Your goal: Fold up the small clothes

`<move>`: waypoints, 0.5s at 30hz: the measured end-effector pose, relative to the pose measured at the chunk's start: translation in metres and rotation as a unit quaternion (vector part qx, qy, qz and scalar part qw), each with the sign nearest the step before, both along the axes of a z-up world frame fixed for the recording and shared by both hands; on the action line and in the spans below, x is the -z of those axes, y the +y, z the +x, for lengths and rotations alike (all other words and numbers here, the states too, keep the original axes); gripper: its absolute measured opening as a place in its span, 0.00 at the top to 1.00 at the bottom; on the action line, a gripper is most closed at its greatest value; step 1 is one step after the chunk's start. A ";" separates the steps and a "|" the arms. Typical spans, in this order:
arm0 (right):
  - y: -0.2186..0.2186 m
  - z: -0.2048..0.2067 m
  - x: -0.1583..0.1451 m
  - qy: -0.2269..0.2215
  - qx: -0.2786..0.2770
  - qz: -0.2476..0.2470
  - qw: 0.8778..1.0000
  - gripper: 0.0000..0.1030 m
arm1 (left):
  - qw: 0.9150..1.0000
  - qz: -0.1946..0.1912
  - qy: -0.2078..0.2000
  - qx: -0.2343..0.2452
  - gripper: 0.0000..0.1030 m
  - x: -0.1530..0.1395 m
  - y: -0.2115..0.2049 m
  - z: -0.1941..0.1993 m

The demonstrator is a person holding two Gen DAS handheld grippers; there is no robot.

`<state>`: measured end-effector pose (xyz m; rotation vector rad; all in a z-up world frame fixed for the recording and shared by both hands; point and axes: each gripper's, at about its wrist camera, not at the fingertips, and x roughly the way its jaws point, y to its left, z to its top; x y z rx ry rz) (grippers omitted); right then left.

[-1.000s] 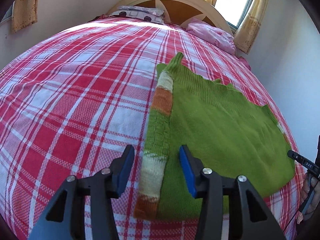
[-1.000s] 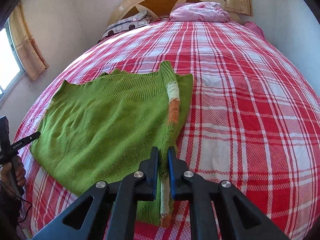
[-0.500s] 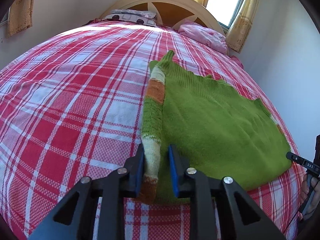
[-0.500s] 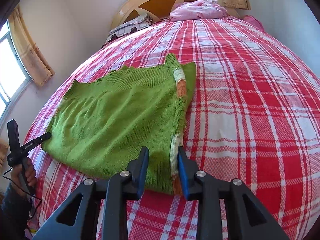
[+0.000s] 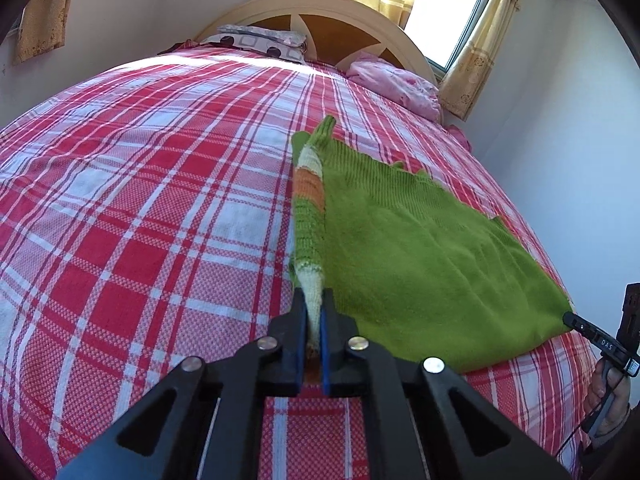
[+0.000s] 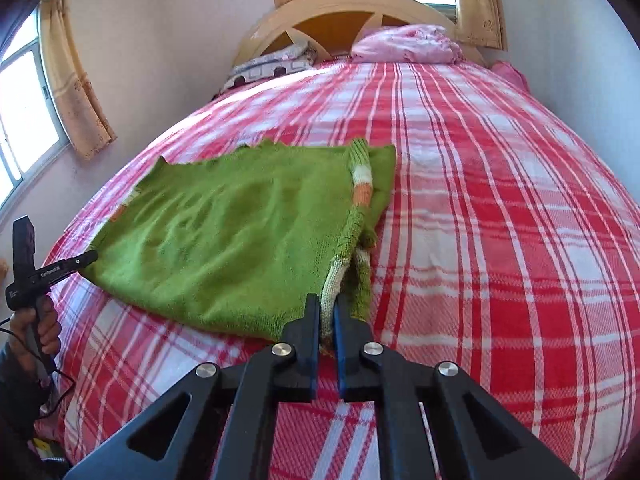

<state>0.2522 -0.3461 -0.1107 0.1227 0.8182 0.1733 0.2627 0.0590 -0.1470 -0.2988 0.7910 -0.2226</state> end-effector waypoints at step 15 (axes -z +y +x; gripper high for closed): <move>-0.010 -0.006 0.015 0.033 0.045 0.004 0.998 0.79 | 0.999 0.032 0.026 0.015 0.89 0.016 -0.002 0.001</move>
